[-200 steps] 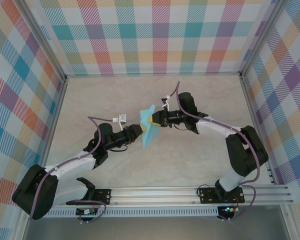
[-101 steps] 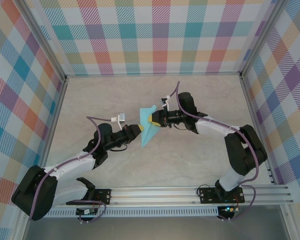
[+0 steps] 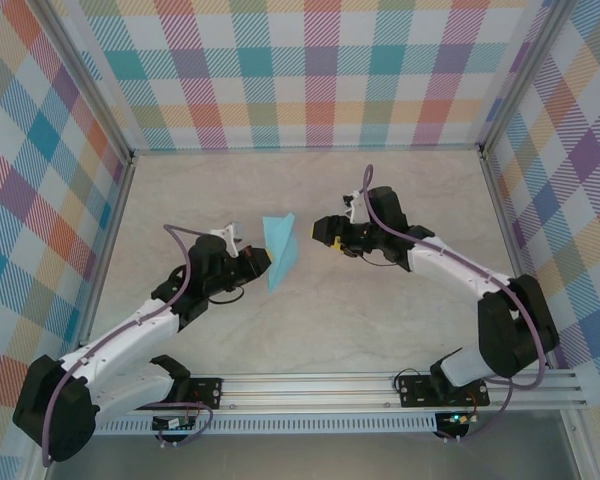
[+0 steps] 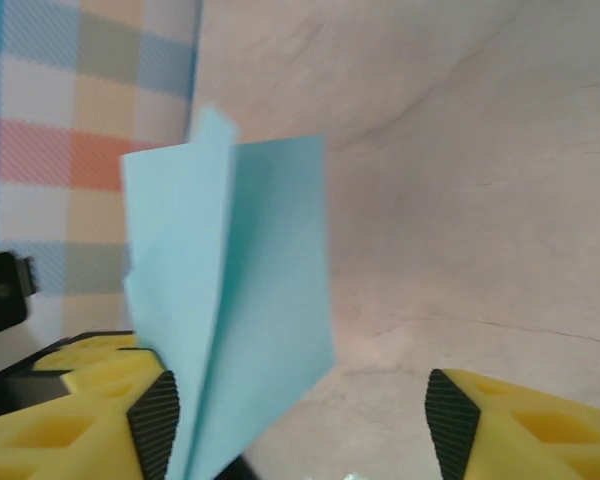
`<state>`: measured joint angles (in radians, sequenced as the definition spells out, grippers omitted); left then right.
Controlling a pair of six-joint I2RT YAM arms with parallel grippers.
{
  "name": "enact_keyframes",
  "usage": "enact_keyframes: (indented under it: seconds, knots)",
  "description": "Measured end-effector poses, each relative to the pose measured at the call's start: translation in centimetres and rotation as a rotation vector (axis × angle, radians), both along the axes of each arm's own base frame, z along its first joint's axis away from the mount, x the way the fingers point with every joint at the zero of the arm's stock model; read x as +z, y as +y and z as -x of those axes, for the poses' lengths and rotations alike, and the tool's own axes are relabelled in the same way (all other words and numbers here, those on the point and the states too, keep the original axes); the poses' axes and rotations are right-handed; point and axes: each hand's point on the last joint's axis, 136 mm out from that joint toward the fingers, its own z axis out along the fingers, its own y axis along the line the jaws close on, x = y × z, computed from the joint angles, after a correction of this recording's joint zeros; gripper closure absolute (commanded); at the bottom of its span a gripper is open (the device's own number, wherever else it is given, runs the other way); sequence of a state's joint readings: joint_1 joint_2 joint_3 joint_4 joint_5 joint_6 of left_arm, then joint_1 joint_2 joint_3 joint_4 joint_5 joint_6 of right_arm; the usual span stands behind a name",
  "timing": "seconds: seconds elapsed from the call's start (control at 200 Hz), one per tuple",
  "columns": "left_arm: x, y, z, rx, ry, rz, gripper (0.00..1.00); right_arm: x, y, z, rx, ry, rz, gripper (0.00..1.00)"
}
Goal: Fold a paper plane with a square sheet of paper (pick it up from the middle)
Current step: Turn over the paper at the center of the table.
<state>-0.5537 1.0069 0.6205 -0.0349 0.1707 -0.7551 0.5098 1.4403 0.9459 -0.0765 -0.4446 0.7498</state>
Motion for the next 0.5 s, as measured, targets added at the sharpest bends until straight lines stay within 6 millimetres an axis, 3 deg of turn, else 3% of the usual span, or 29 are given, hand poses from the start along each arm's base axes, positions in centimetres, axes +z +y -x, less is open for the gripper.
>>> enact_keyframes:
  seconds: [0.13, 0.265, 0.5]
  knots:
    - [0.0, 2.1, -0.4, 0.078, 0.028, -0.247, 0.95, -2.1, -3.2, 0.2, -0.114, -0.017, 0.148, 0.20]
    - [-1.6, 2.8, -0.3, 0.114, 0.080, -0.578, 0.95, -4.2, -6.3, 0.6, -0.218, 0.000, 0.292, 0.18]
    - [-4.8, 3.0, -1.6, 0.151, 0.145, -1.114, 0.95, -4.5, -10.7, 1.0, -0.375, -0.022, 0.440, 0.16]
